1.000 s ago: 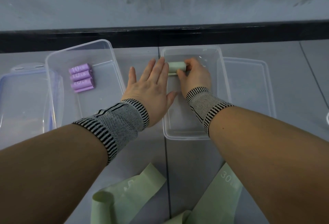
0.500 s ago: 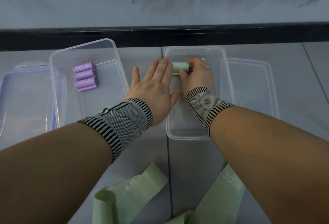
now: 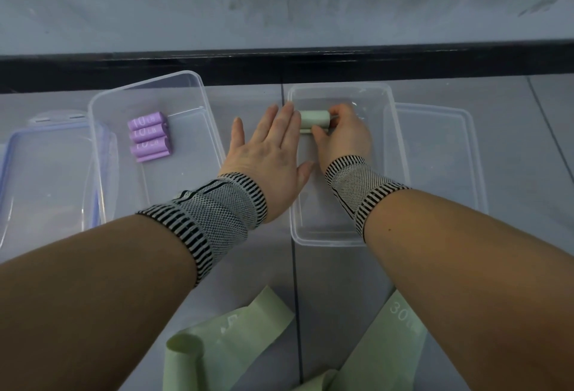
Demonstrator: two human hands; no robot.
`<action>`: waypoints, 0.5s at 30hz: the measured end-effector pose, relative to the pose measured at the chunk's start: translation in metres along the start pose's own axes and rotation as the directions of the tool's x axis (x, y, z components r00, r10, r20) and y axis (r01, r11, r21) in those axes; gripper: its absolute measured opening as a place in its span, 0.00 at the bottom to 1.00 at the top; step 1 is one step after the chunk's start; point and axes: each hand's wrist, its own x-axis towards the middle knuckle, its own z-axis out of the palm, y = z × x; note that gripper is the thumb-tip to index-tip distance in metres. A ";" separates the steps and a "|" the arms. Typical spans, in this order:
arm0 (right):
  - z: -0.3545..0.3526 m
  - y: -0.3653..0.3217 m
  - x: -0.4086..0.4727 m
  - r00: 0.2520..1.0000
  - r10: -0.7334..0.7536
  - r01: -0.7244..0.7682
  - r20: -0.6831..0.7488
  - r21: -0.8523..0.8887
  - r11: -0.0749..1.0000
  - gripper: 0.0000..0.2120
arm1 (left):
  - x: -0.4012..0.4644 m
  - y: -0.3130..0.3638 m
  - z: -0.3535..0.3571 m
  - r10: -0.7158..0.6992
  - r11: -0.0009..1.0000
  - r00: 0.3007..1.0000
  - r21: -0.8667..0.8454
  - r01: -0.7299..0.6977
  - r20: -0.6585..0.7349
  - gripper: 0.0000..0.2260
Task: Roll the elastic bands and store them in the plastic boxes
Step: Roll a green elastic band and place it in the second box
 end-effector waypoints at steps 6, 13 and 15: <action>-0.006 -0.001 -0.002 0.999 0.045 -0.047 0.027 0.062 0.997 0.23 | 0.000 -0.001 -0.002 0.001 1.000 1.000 0.016 -0.001 0.014 0.33; -0.039 -0.007 -0.024 0.997 0.000 -0.003 0.076 0.031 1.000 0.24 | -0.016 0.002 -0.011 0.001 1.000 0.999 0.019 -0.002 0.047 0.34; -0.051 -0.010 -0.036 0.996 -0.016 0.013 0.093 0.029 1.000 0.24 | -0.028 0.005 -0.015 0.004 1.000 0.997 0.025 -0.006 0.072 0.34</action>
